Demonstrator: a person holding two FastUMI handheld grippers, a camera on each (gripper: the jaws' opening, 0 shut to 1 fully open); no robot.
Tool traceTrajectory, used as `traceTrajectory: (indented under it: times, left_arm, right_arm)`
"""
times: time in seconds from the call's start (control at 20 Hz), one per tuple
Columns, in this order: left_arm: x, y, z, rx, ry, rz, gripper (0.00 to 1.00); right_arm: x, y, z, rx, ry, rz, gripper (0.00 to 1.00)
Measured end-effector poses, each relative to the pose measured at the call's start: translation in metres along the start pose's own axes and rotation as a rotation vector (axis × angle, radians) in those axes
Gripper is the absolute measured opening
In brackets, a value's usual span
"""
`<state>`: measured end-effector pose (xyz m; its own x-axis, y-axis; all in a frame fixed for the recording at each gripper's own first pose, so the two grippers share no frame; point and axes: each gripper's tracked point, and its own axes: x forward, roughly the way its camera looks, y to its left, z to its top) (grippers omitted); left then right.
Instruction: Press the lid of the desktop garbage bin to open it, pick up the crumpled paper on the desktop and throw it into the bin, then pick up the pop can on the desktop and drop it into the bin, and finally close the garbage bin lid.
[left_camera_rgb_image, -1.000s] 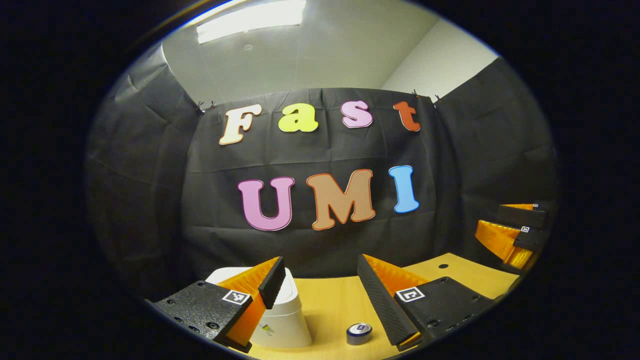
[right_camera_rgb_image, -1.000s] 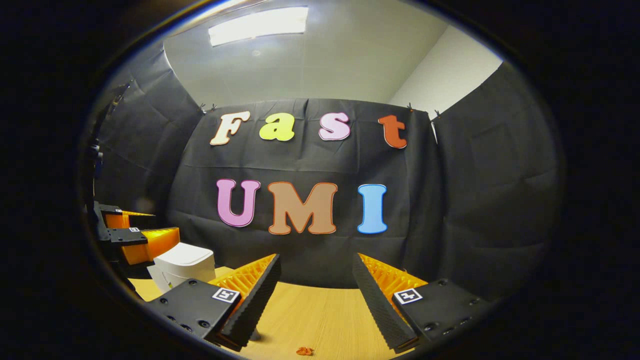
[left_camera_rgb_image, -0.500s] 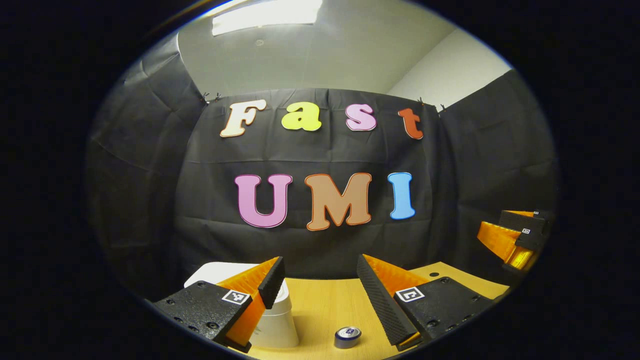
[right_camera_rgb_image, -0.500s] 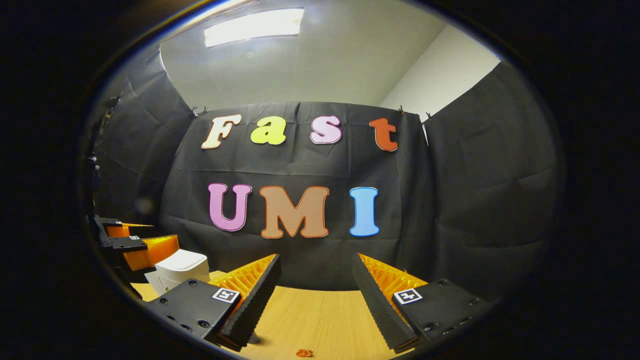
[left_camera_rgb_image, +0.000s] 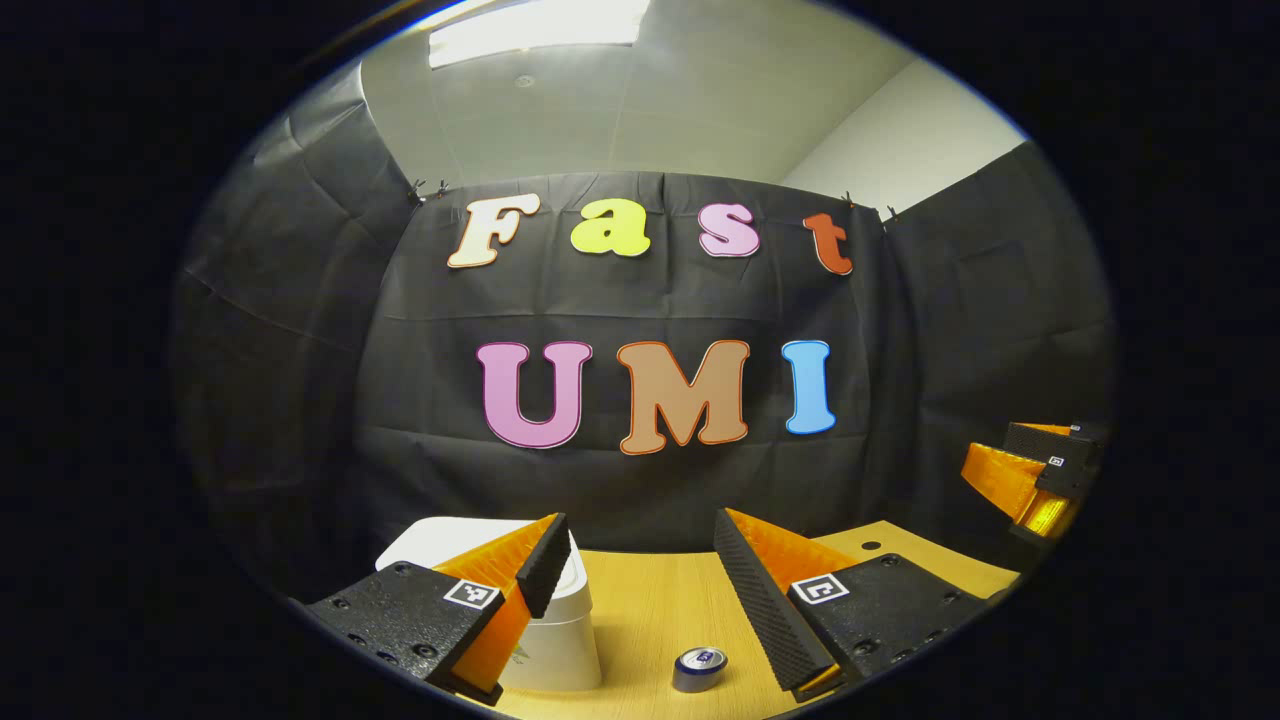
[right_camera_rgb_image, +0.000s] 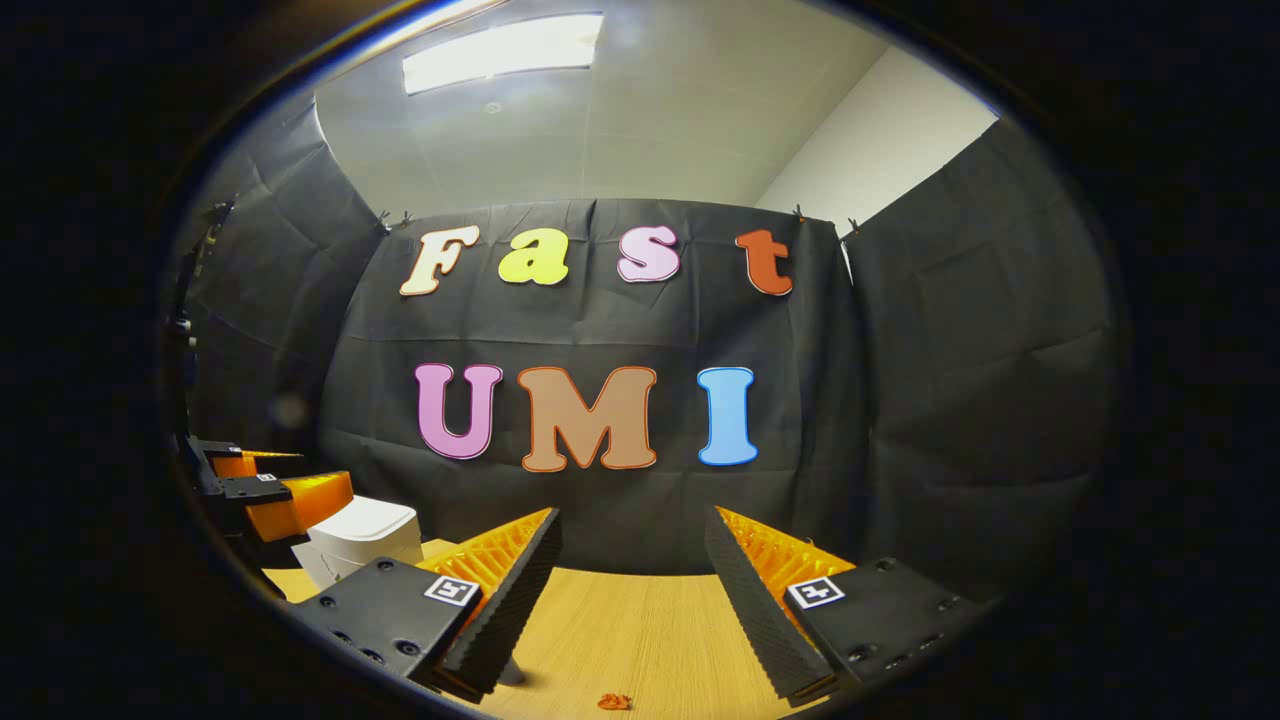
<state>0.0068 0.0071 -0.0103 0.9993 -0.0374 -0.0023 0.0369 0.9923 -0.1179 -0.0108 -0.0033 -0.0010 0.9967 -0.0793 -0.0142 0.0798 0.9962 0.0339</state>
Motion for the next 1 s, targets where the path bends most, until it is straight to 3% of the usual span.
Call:
traceTrajectory:
  times: [0.05,0.15,0.55,0.6,0.65,0.7,0.9,1.0]
  left_arm:
    - [-0.002,0.0,-0.001,0.001,0.001,0.001,0.9]
    - [-0.004,0.0,-0.001,-0.001,0.004,0.001,0.94]
    - [-0.011,0.007,0.006,0.016,-0.016,0.031,0.9]
    - [-0.011,0.01,0.007,0.02,-0.017,0.038,0.9]
    - [-0.011,0.013,0.006,0.024,-0.019,0.048,0.9]
    - [-0.011,0.016,0.007,0.027,-0.021,0.057,0.94]
    - [-0.015,0.026,0.01,0.022,-0.034,0.084,0.9]
    - [-0.015,0.035,0.013,0.026,-0.044,0.108,0.94]
  right_arm:
    - [-0.001,0.0,-0.002,-0.003,0.004,0.001,0.95]
    - [-0.004,0.0,-0.002,-0.008,0.009,0.001,0.96]
    - [-0.006,0.002,-0.001,0.001,0.003,0.019,0.96]
    - [-0.005,0.004,-0.001,0.001,0.004,0.023,1.0]
    - [-0.004,0.006,-0.002,0.002,0.005,0.031,0.96]
    - [-0.003,0.008,-0.002,0.003,0.008,0.038,0.96]
    - [-0.003,0.014,-0.003,-0.005,0.006,0.053,0.96]
    - [-0.002,0.015,-0.004,-0.003,0.008,0.057,0.96]
